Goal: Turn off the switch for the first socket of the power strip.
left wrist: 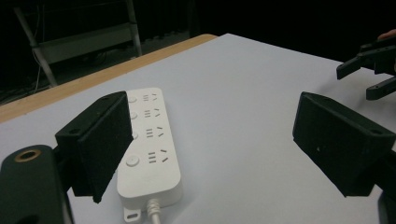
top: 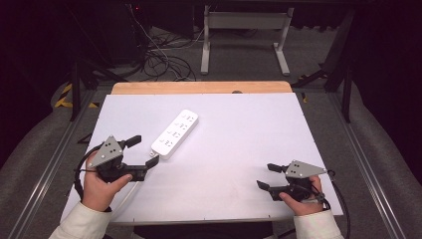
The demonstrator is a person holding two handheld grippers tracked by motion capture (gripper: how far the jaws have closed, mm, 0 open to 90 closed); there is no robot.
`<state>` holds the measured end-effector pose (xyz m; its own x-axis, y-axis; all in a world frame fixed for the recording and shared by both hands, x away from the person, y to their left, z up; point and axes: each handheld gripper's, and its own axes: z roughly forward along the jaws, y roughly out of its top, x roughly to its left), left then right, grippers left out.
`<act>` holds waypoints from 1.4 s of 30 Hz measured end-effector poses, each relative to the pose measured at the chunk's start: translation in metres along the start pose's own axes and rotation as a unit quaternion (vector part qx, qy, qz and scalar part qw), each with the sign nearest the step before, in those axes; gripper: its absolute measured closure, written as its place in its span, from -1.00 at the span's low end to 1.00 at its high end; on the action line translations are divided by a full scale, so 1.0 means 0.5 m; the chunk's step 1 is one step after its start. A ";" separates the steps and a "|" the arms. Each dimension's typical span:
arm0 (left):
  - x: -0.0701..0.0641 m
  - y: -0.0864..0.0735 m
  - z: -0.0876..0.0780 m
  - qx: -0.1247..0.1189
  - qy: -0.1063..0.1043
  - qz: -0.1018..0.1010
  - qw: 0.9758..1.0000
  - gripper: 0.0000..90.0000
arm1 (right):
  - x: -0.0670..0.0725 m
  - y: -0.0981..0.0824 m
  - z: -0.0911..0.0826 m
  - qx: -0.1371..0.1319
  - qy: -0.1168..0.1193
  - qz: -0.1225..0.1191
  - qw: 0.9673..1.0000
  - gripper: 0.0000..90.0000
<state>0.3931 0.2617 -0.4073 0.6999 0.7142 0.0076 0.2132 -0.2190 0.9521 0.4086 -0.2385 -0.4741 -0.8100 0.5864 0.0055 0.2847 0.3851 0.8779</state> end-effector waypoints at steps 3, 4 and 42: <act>-0.001 -0.021 -0.004 -0.001 0.008 -0.009 1.000 -0.73 | 0.000 0.000 0.001 0.001 0.000 0.000 1.000 -0.36; 0.000 -0.027 -0.006 0.005 0.009 -0.008 1.000 -0.73 | 0.001 0.000 0.001 0.001 0.000 0.000 1.000 -0.36; 0.001 -0.149 -0.018 0.056 0.018 -0.030 0.998 -0.61 | 0.000 -0.001 0.001 0.001 0.001 0.000 1.000 -0.36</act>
<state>0.3713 0.2845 -0.4755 0.6598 0.7506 -0.0350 0.3293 -0.2470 0.9113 0.4089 -0.2383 -0.4747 -0.8108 0.5852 0.0061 0.2859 0.3869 0.8767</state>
